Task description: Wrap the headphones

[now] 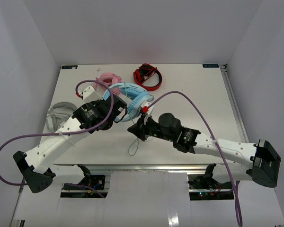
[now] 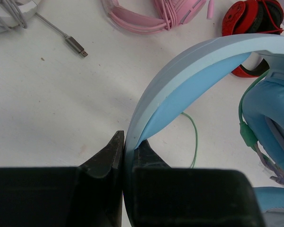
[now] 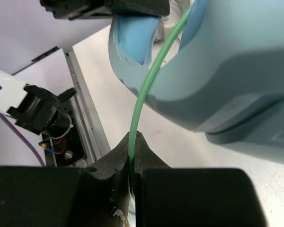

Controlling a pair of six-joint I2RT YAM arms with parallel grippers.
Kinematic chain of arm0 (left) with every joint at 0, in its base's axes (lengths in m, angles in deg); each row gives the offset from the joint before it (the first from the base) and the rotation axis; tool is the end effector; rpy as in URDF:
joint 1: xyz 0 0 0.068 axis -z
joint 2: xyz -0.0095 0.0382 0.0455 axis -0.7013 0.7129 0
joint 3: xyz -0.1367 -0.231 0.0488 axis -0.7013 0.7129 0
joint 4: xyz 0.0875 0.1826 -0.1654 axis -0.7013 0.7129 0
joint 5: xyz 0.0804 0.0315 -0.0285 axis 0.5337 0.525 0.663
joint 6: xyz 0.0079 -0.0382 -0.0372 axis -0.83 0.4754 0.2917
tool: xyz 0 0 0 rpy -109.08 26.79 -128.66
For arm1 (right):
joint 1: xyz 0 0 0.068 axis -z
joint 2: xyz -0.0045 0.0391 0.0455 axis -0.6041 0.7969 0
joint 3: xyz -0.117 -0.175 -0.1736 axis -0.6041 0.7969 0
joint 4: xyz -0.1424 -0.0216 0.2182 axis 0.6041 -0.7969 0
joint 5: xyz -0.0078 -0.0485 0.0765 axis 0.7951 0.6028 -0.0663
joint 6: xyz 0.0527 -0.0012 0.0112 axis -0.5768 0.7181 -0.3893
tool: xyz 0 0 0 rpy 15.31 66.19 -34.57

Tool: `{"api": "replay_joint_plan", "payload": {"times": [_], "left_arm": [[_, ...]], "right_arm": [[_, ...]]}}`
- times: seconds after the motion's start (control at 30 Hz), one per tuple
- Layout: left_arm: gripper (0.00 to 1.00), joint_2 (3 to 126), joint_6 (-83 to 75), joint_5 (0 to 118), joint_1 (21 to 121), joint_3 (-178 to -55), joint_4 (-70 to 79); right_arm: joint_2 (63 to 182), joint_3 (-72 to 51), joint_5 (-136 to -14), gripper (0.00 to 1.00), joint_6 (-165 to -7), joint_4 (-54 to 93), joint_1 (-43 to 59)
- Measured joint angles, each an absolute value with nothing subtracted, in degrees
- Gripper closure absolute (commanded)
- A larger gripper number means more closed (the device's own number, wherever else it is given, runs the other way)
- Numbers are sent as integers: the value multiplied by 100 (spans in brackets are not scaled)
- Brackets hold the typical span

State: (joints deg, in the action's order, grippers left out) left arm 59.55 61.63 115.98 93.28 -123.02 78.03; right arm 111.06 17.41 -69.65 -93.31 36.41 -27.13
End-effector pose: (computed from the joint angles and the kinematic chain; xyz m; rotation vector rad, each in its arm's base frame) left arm 0.1572 -0.1386 0.3716 -0.7710 2.0569 -0.0170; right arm 0.1235 0.2603 0.3138 -0.7920 1.6035 1.0516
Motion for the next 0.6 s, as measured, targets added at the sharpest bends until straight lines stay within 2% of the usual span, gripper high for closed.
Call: {"api": "replay_joint_plan", "payload": {"times": [0.2,0.4,0.6], "left_arm": [[100,5843,6349,11437,9328,-12300,7815],[100,5572,6483,11252,9328,-12298,7722],[100,5395,6662,10972,9321,-12311,7605]], "right_arm": [[11103,1940,-6002,91,-9142,3731,-3090],[11106,2317,-5549,79,-9026,4035,-3157],[11261,2894,-5522,71,-8791,4839,-3161]]}}
